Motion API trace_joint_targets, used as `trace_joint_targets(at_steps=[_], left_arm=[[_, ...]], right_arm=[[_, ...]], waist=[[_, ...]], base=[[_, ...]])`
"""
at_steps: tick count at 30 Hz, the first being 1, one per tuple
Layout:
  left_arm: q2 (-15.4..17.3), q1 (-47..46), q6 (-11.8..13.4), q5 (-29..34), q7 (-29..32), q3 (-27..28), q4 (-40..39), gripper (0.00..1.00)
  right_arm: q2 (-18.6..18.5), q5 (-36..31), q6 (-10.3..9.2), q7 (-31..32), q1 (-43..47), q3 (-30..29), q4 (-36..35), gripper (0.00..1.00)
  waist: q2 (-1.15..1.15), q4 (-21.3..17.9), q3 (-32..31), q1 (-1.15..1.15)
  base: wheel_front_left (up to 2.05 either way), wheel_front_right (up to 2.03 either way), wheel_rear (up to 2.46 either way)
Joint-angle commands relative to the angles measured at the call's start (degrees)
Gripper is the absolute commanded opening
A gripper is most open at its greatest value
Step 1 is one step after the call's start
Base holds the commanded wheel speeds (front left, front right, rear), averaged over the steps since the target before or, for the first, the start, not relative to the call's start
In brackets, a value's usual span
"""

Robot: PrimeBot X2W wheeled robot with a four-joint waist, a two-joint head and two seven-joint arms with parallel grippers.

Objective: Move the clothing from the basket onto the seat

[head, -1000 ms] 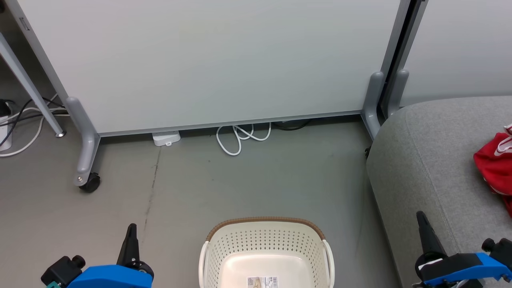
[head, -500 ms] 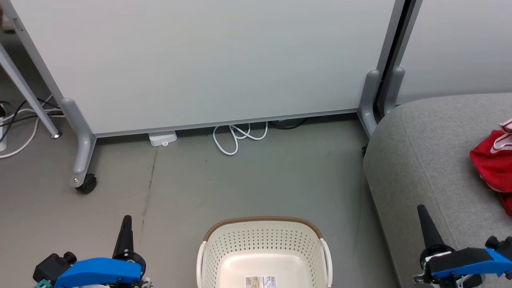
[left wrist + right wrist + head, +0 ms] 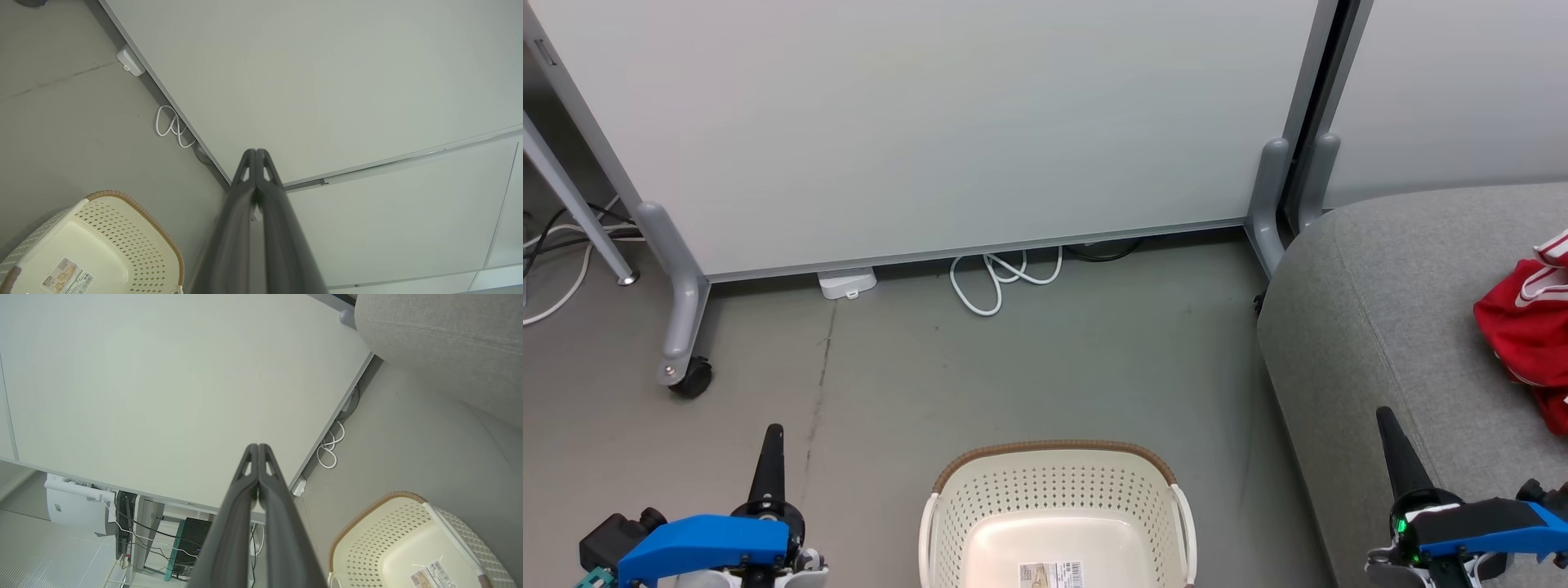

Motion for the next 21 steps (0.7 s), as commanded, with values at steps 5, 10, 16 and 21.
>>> trace_joint_targets(at_steps=[5,10,16,21], left_arm=[[0.0,-1.5,-0.1,-3.6,1.1,0.9,-1.2,0.00],[0.0,-1.7,-0.1,-5.9,1.7,1.4,-1.6,0.00],[-0.1,-1.9,-0.1,-8.1,2.3,1.8,-2.0,0.00],[-0.2,-2.1,-0.1,-10.3,2.9,2.2,-2.3,0.00]], right_arm=[[-0.5,4.0,0.02,0.6,-1.5,-0.1,-0.8,0.00],[-0.5,6.6,0.02,1.1,-1.6,-0.1,-0.9,0.00],[-0.5,9.0,0.02,1.5,-1.9,-0.2,-1.0,0.00],[-0.5,11.3,0.02,1.8,-2.1,-0.2,-1.1,0.00]], waist=[[0.00,-0.3,0.1,-0.01],[0.00,-0.5,0.2,-0.01],[0.00,-0.8,0.2,-0.01],[0.00,-1.0,0.3,-0.01]], base=[[0.00,0.00,0.00],[0.00,0.00,0.00],[0.00,0.00,0.00],[0.00,0.00,0.00]])
